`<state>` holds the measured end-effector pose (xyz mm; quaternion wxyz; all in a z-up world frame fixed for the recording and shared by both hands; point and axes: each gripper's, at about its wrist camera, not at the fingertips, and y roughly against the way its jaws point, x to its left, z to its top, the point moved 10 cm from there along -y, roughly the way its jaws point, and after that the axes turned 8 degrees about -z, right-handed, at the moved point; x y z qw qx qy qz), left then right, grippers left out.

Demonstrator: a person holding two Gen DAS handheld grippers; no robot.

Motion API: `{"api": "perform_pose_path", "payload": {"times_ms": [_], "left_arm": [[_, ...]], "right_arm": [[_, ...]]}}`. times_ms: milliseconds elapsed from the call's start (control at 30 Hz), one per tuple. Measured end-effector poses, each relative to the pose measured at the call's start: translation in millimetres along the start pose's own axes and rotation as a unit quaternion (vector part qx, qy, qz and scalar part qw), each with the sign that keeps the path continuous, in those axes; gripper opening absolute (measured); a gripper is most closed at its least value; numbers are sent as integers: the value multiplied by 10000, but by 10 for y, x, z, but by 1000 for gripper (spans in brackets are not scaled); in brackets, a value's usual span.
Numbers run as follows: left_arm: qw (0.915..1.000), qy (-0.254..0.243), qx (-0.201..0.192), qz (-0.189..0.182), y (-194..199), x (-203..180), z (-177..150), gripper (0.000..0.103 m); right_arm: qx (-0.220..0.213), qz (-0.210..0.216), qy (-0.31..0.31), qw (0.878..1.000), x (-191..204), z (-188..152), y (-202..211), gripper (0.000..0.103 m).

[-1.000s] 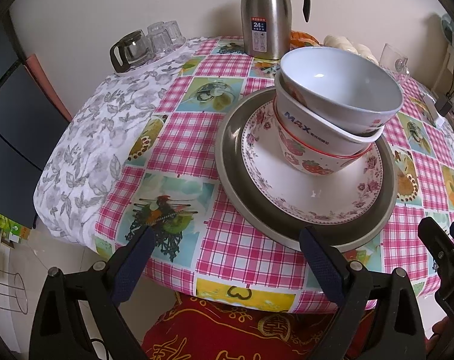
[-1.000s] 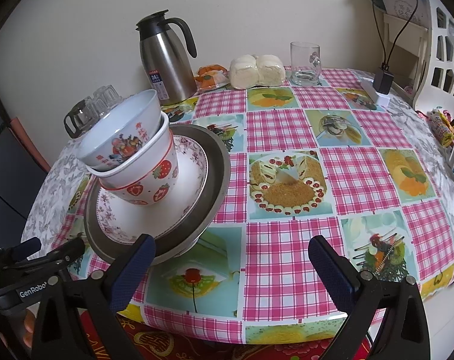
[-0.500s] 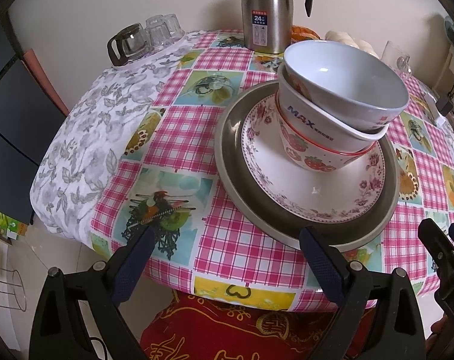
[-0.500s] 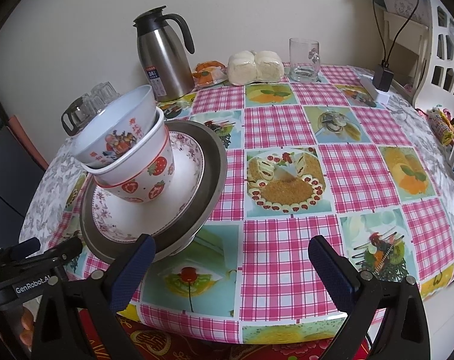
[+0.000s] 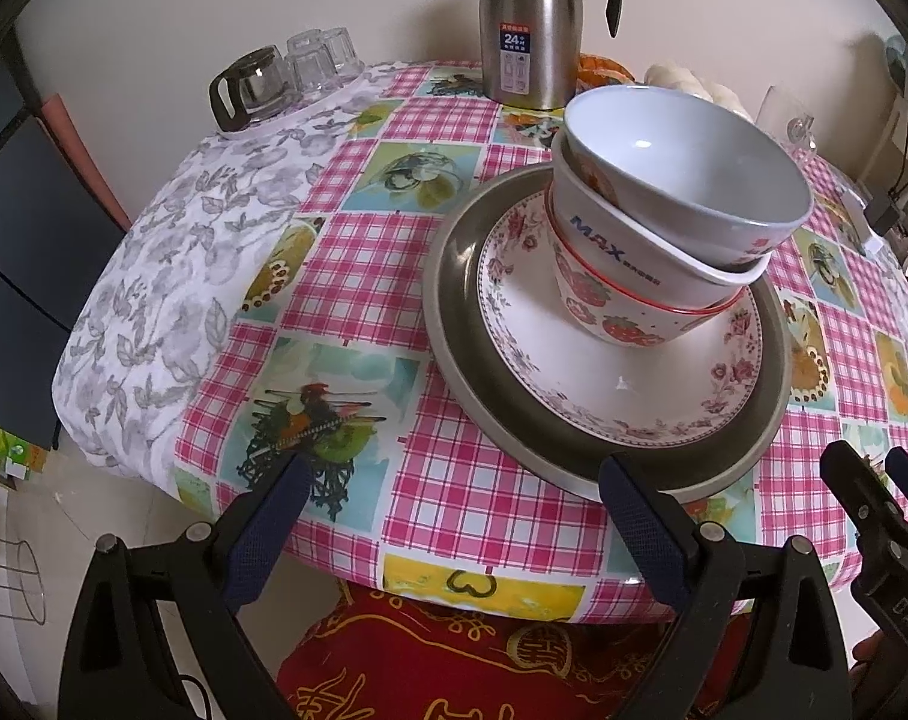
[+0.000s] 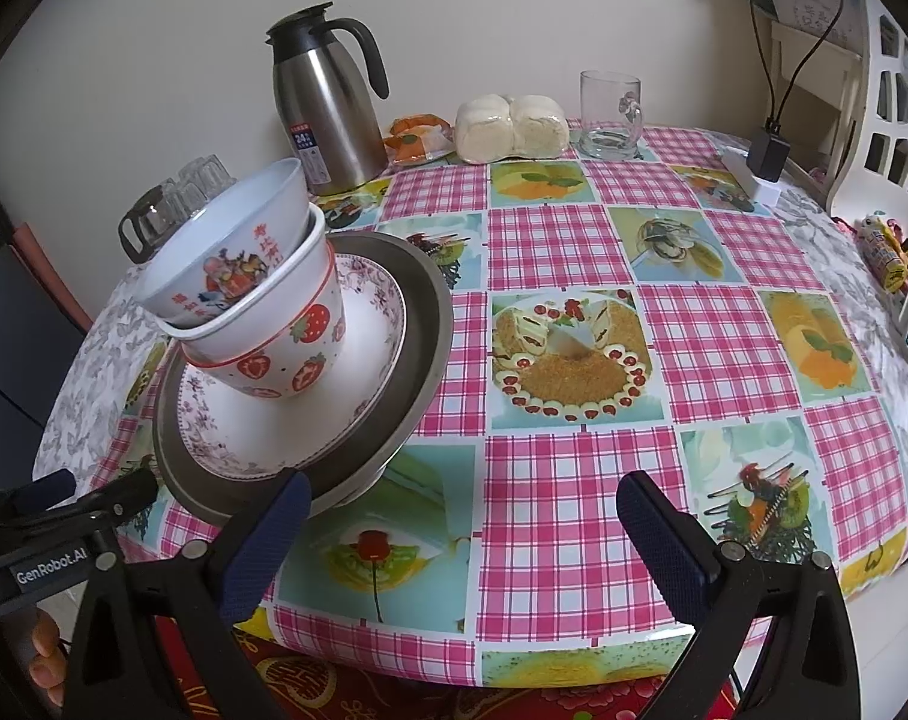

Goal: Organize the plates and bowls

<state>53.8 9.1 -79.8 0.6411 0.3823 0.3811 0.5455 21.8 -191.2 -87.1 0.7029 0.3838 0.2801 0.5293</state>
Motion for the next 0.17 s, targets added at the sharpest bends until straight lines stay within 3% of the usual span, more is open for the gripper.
{"api": "perform_pose_path", "payload": {"times_ms": [167], "left_arm": [[10000,17,1,-36,-6,-9,9,97]], "right_arm": [[4,2,2,10000,-1,1,-1,103]]}}
